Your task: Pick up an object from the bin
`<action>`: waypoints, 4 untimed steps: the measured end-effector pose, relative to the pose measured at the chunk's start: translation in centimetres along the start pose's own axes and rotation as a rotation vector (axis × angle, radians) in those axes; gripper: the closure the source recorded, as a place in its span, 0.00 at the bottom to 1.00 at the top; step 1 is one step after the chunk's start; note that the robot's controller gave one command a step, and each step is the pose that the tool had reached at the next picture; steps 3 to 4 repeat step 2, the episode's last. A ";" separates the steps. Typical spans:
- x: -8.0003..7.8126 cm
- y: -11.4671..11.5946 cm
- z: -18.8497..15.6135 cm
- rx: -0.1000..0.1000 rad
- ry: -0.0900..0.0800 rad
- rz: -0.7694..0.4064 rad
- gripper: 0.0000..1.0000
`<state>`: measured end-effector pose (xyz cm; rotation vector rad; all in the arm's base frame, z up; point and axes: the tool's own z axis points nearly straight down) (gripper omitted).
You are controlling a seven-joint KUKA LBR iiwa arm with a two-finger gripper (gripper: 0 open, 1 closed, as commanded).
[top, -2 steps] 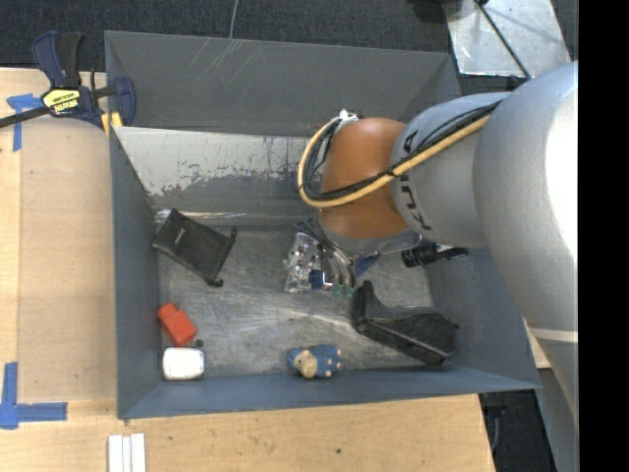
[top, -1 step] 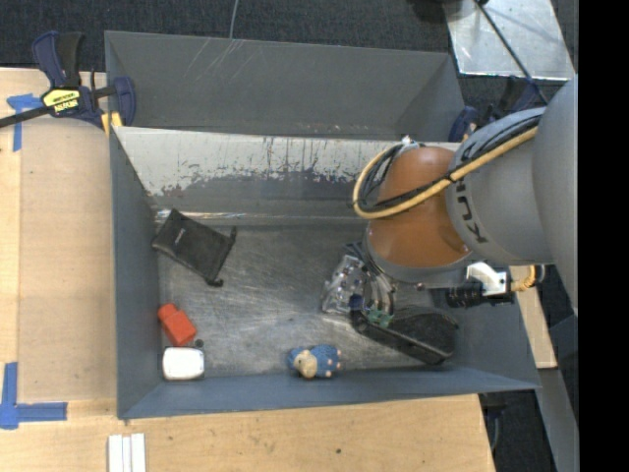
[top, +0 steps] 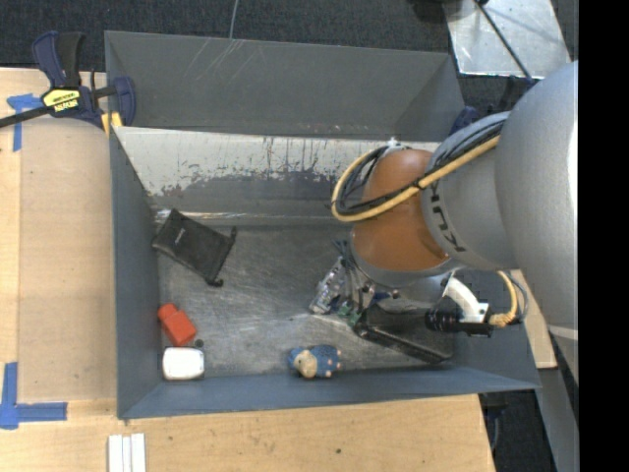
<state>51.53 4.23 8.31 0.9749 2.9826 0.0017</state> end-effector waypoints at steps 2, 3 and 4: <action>-1.0 -2.3 -21.7 -0.003 -0.004 0.148 1.00; -1.0 -2.3 -21.7 -0.003 -0.004 0.148 1.00; -1.0 -2.3 -21.7 -0.003 -0.004 0.148 1.00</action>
Offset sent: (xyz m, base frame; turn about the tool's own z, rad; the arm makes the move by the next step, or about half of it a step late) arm -0.0231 -0.0299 0.0506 0.4068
